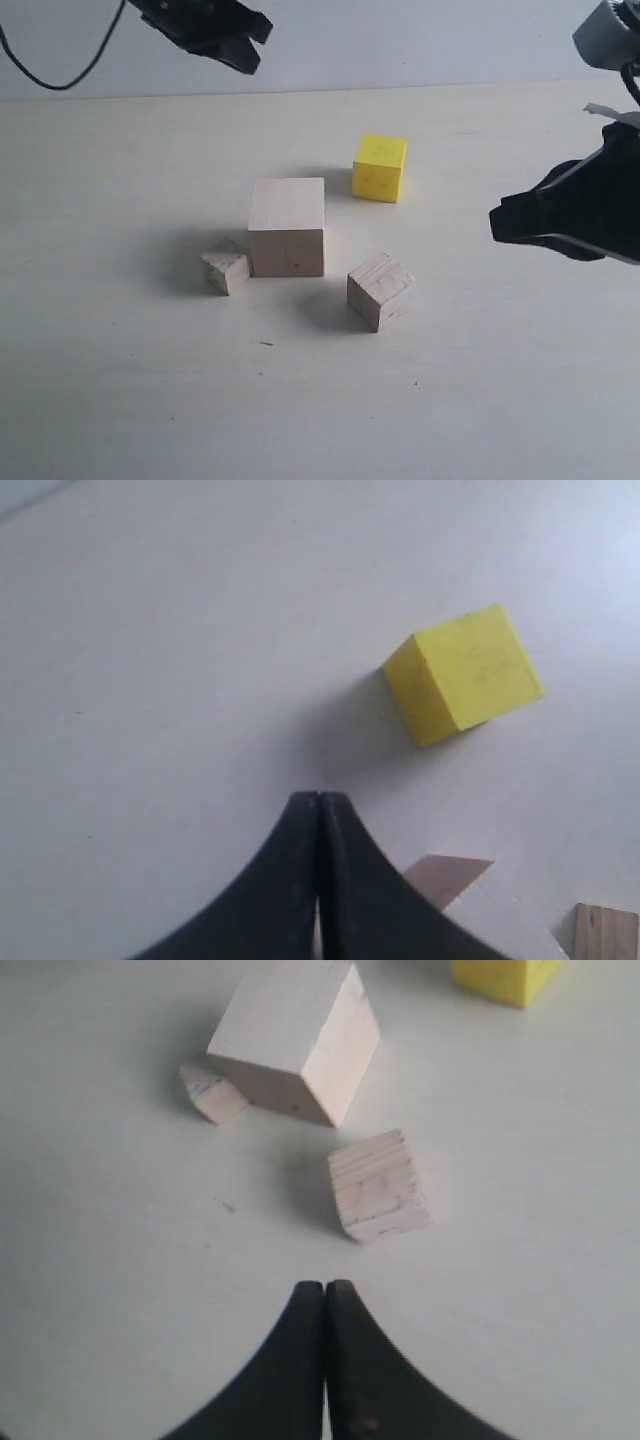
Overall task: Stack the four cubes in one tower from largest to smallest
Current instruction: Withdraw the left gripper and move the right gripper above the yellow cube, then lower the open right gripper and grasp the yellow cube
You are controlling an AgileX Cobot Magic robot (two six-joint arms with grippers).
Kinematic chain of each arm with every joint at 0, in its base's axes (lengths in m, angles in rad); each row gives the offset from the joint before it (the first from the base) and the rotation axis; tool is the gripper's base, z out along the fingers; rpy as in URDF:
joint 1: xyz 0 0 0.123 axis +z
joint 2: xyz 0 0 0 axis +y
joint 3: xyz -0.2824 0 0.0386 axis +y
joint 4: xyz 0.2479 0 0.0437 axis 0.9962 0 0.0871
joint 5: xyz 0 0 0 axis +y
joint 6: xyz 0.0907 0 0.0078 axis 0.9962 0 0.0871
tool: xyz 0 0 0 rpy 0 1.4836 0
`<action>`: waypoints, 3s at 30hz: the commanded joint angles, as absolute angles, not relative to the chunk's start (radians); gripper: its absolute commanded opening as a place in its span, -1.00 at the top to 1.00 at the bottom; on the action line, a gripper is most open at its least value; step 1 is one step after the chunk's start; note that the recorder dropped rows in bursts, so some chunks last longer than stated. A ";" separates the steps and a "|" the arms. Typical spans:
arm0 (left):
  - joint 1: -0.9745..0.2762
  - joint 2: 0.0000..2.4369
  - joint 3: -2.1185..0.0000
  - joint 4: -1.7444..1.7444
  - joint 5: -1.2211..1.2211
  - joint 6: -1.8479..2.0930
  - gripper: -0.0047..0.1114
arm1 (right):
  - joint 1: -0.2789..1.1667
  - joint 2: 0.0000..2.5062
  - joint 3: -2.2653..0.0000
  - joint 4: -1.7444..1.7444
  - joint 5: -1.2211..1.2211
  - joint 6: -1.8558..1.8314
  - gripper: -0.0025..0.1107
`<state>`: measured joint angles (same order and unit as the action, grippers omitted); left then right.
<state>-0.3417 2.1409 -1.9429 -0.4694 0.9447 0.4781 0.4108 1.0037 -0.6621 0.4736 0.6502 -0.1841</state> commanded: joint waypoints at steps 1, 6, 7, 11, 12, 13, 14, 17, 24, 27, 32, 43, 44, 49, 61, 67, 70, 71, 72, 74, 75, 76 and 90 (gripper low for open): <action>-0.310 2.031 -1.860 -0.456 0.955 0.462 0.92 | 0.413 1.000 -0.670 0.369 0.542 -0.194 0.96; -0.291 1.888 -1.655 -0.436 0.866 0.462 0.92 | 0.413 1.038 -0.745 0.260 0.517 -0.163 0.96; -0.291 1.864 -1.614 -0.436 0.846 0.462 0.92 | 0.413 1.056 -0.774 0.238 0.517 -0.149 0.96; -0.291 1.744 -1.414 -0.436 0.763 0.449 0.92 | 0.413 1.149 -0.912 0.119 0.530 -0.074 0.96; -0.291 1.712 -1.369 -0.436 0.747 0.443 0.92 | 0.413 1.181 -0.953 0.094 0.532 -0.062 0.96; -0.291 1.679 -1.327 -0.436 0.734 0.436 0.92 | 0.413 1.215 -0.994 0.062 0.544 -0.049 0.96; -0.291 1.654 -1.295 -0.436 0.723 0.431 0.92 | 0.413 1.252 -1.037 0.047 0.557 -0.048 0.96; -0.291 1.553 -1.199 -0.436 0.711 0.418 0.92 | 0.413 1.363 -1.155 0.000 0.625 -0.048 0.96; -0.291 1.317 -1.016 -0.513 0.722 0.406 0.92 | 0.413 1.604 -1.353 -0.067 0.715 -0.167 0.96; -0.291 1.208 -0.967 -0.515 0.734 0.406 0.92 | 0.413 1.684 -1.396 -0.067 0.711 -0.258 0.96; -0.291 1.062 -0.915 -0.509 0.741 0.358 0.92 | 0.413 1.791 -1.426 -0.056 0.695 -0.319 0.93; -0.291 0.956 -0.832 -0.507 0.782 0.358 0.92 | 0.413 1.901 -1.448 0.088 0.685 -0.231 -0.23; -0.291 0.956 -0.831 -0.507 0.782 0.358 0.92 | 0.413 1.901 -1.463 0.088 0.685 -0.179 -0.33; -0.291 0.956 -0.829 -0.507 0.782 0.358 0.92 | 0.413 1.912 -1.576 0.065 0.696 0.038 -0.41; -0.291 0.956 -0.829 -0.511 0.791 0.358 0.92 | 0.413 2.149 -2.000 -0.045 1.066 0.470 -0.38; -0.291 0.951 -0.829 -0.511 0.815 0.358 0.92 | 0.413 2.261 -2.104 -0.035 1.152 0.503 -0.38; -0.291 0.951 -0.829 -0.511 0.822 0.358 0.92 | 0.413 2.296 -2.119 -0.007 1.159 0.537 -0.38; -0.291 0.951 -0.829 -0.511 0.822 0.358 0.92 | 0.413 2.304 -2.121 0.000 1.159 0.552 -0.38; -0.291 0.951 -0.829 -0.511 0.824 0.358 0.92 | 0.413 2.311 -2.121 0.000 1.159 0.560 -0.38; -0.291 0.951 -0.829 -0.511 0.826 0.358 0.92 | 0.413 2.320 -2.121 0.000 1.159 0.584 -0.38; -0.291 0.951 -0.829 -0.511 0.829 0.358 0.92 | 0.411 2.326 -2.121 0.000 1.161 0.595 -0.38; -0.291 0.951 -0.829 -0.511 0.833 0.358 0.92 | 0.411 2.330 -2.121 0.006 1.161 0.598 -0.38; -0.386 0.951 -0.829 -0.497 0.865 0.358 0.92 | 0.387 2.339 -2.135 0.000 1.156 0.700 -0.38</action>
<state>-0.3610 0.9625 -0.8328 -0.5016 0.8612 0.3623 0.3987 2.3437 -2.1263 0.0069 1.1555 0.6756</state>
